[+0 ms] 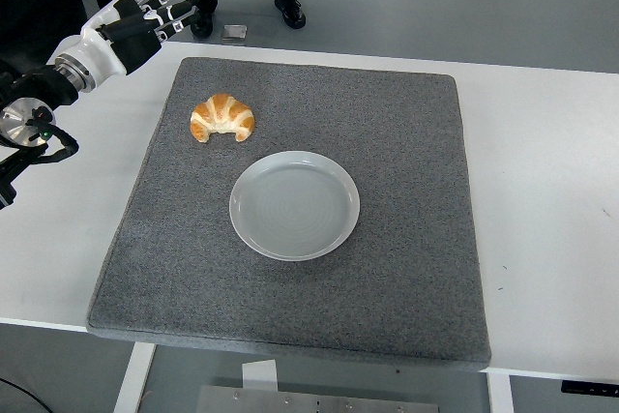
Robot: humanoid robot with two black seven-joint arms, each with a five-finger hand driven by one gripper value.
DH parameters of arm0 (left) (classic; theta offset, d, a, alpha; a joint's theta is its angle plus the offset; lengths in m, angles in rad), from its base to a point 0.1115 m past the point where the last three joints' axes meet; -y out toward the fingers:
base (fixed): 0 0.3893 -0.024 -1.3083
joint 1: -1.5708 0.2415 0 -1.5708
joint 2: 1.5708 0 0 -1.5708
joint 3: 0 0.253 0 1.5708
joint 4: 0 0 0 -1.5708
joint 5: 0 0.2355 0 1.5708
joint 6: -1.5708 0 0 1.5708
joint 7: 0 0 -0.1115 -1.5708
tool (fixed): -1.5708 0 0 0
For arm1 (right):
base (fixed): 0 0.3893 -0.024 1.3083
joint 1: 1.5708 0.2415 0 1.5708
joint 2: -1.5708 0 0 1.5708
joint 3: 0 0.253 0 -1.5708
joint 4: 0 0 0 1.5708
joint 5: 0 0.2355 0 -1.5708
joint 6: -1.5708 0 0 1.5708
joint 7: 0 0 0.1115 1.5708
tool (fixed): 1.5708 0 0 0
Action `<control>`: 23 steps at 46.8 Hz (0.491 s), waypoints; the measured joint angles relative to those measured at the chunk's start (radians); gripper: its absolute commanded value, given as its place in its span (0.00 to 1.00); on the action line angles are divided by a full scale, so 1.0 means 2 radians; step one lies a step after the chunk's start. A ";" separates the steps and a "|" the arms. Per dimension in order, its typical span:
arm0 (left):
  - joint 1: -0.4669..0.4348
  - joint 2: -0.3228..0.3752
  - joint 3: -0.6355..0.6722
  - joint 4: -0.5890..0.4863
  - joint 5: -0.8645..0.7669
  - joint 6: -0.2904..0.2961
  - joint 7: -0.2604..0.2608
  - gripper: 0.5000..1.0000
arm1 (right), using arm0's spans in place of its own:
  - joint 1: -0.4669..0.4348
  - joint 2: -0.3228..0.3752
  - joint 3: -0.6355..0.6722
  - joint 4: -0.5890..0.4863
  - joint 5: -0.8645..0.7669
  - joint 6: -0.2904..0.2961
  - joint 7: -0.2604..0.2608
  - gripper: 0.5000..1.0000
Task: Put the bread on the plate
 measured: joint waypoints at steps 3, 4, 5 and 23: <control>0.000 0.000 0.000 0.000 0.000 0.000 0.000 0.99 | 0.000 0.000 0.000 0.000 0.000 0.000 0.000 0.90; 0.000 0.000 0.000 0.000 0.000 0.000 0.000 0.98 | 0.000 0.000 0.000 0.000 0.000 0.000 0.000 0.90; 0.000 0.000 0.000 0.000 0.000 0.000 0.000 0.99 | 0.000 0.000 0.000 0.000 0.000 0.000 0.000 0.90; 0.001 0.000 -0.001 0.001 -0.003 0.000 -0.001 0.98 | 0.000 0.000 0.000 0.000 0.000 0.000 0.000 0.90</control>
